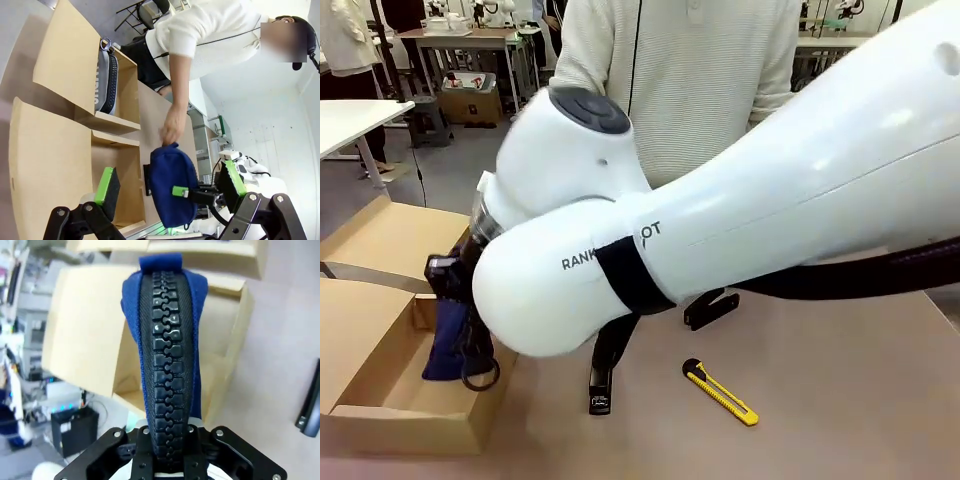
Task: Place items inside the box.
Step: Pick up a Pencil pouch or Stapler and place it inside the Mailer Box closest to the robot.
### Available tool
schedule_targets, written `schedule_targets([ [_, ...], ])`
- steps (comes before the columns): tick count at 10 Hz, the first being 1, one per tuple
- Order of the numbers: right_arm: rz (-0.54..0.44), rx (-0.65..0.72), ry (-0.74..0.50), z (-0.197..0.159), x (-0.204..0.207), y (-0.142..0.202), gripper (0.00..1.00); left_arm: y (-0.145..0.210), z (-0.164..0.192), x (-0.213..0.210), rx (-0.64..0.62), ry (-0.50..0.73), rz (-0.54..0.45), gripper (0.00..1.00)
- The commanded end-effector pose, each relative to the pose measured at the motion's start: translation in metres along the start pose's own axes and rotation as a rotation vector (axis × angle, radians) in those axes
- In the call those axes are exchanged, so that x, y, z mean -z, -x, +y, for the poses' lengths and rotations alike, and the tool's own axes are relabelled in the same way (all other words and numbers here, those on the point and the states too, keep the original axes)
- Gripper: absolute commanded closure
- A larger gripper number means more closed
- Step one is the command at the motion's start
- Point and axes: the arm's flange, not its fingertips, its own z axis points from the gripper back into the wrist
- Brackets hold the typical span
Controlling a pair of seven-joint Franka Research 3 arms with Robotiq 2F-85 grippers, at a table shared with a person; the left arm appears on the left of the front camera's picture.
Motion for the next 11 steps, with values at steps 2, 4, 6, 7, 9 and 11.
schedule_targets([
  [2, -0.045, 0.095, 0.146, 0.053, 0.037, 0.013, 0.92, -0.001, 0.0, 0.001, 0.022, 0.025, -0.016, 0.0],
  [4, 0.005, 0.069, 0.109, 0.074, 0.055, 0.013, 0.92, -0.001, 0.0, 0.001, 0.022, 0.025, -0.016, 0.0],
  [6, 0.009, 0.064, 0.11, 0.085, 0.065, 0.009, 0.92, -0.001, 0.0, 0.001, 0.022, 0.025, -0.016, 0.0],
  [7, 0.012, 0.063, 0.131, 0.088, 0.077, 0.006, 0.92, -0.001, 0.0, 0.001, 0.022, 0.025, -0.016, 0.0],
  [9, 0.039, 0.054, 0.14, 0.089, 0.095, 0.001, 0.92, -0.001, 0.0, 0.001, 0.022, 0.025, -0.016, 0.0],
  [11, 0.045, 0.056, 0.145, 0.088, 0.098, 0.0, 0.92, -0.001, 0.0, 0.001, 0.022, 0.025, -0.016, 0.0],
])
